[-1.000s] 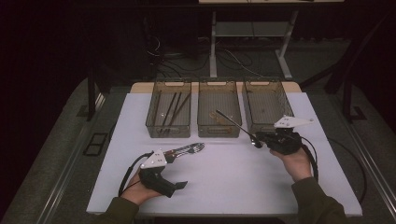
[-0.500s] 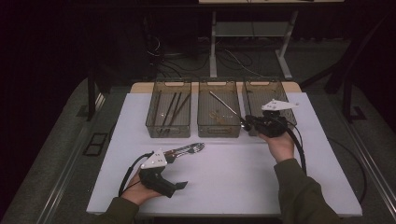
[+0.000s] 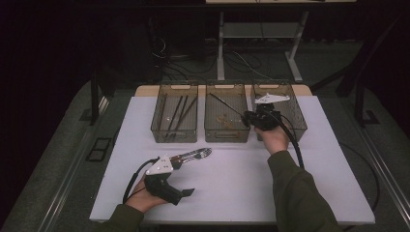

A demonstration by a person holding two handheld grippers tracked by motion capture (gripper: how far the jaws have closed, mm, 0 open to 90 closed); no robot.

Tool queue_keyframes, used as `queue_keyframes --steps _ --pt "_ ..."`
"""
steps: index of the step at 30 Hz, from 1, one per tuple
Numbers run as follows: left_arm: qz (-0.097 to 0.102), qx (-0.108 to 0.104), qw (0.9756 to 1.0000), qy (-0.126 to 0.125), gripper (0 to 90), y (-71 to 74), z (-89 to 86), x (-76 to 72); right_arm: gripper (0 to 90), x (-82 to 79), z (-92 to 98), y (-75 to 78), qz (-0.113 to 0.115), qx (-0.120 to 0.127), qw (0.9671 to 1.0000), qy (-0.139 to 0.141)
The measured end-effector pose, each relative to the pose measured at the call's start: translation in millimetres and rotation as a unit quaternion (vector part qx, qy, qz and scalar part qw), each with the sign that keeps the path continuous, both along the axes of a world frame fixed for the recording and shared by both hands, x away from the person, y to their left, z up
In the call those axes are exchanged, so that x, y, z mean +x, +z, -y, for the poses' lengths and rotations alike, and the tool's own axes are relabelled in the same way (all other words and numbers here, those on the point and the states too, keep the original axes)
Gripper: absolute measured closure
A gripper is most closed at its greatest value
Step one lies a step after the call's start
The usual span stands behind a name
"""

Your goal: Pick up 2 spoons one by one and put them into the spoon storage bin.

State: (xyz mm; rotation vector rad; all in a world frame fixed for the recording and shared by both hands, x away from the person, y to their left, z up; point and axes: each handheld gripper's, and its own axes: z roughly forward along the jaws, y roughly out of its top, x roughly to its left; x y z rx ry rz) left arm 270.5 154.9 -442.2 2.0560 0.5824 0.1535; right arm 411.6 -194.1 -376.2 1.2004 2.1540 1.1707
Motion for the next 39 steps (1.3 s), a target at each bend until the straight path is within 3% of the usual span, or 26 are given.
queue_keyframes --steps 3,12,22,24,32,39 --pt "0.000 0.000 1.0000 -0.001 0.0 0.0 0.0 0.1 74.7 -0.9 -2.8 -1.0 0.003 0.000 1.0000 -0.001" --pt "0.001 0.003 1.0000 -0.001 0.0 -0.1 0.2 0.1 44.7 -12.6 9.8 -2.3 -0.010 0.046 0.9988 0.013" --pt "-0.002 0.004 1.0000 0.003 0.0 -0.4 0.3 -0.1 28.6 -39.8 28.4 -9.0 -0.031 0.082 0.9954 0.038" --pt "-0.002 0.005 1.0000 0.004 0.0 -0.4 0.2 0.0 26.9 -45.5 30.8 -11.7 -0.029 0.078 0.9955 0.045" --pt "-0.003 0.002 1.0000 0.005 0.0 0.1 -0.7 -0.1 18.7 -64.8 37.2 -27.2 -0.036 0.040 0.9981 0.030" --pt "-0.002 0.000 1.0000 0.006 0.0 0.3 -1.3 -0.3 17.5 -78.9 46.2 -34.0 -0.034 0.045 0.9979 0.033"
